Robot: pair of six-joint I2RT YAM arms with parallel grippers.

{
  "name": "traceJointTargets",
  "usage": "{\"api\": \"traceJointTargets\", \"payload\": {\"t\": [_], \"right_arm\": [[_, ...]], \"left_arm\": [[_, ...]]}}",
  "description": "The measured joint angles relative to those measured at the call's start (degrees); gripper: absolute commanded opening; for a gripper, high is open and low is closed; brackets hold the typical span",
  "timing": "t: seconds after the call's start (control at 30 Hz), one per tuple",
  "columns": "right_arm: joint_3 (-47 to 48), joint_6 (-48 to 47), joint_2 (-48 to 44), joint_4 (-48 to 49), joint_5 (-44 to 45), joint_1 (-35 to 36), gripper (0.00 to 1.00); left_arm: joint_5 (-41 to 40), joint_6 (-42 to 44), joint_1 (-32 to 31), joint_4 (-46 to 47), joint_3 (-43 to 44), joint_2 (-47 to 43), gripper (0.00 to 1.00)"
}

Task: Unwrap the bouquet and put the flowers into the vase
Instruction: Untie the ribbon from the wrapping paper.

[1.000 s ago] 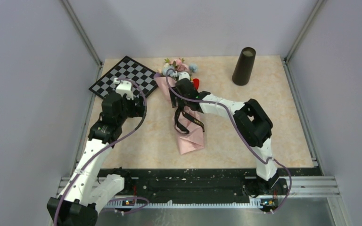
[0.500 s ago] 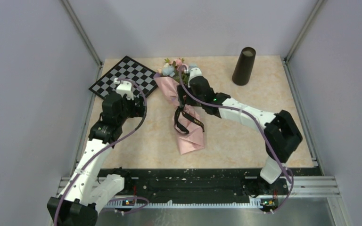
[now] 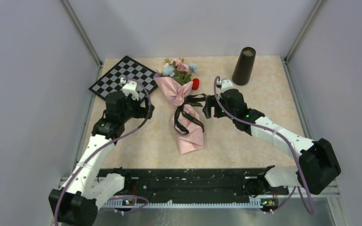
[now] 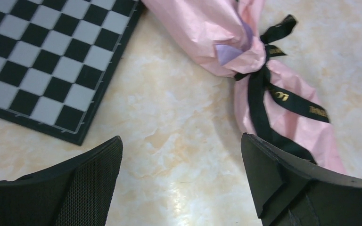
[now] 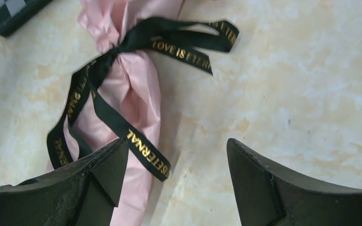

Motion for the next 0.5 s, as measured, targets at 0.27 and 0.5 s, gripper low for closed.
{"api": "traceJointTargets", "payload": {"t": [0.27,0.5], "right_arm": [[-11.76,0.76,-3.69,3.56,-7.69,-1.05,0.72],[-17.38,1.66,-2.95,12.61,-18.86,-3.08,0.69]], "left_arm": [[10.80,-8.50,-3.21,6.51,-1.44,3.78,0.99],[11.63,-18.58,-12.07,14.67,-7.65,8.59,0.99]]}}
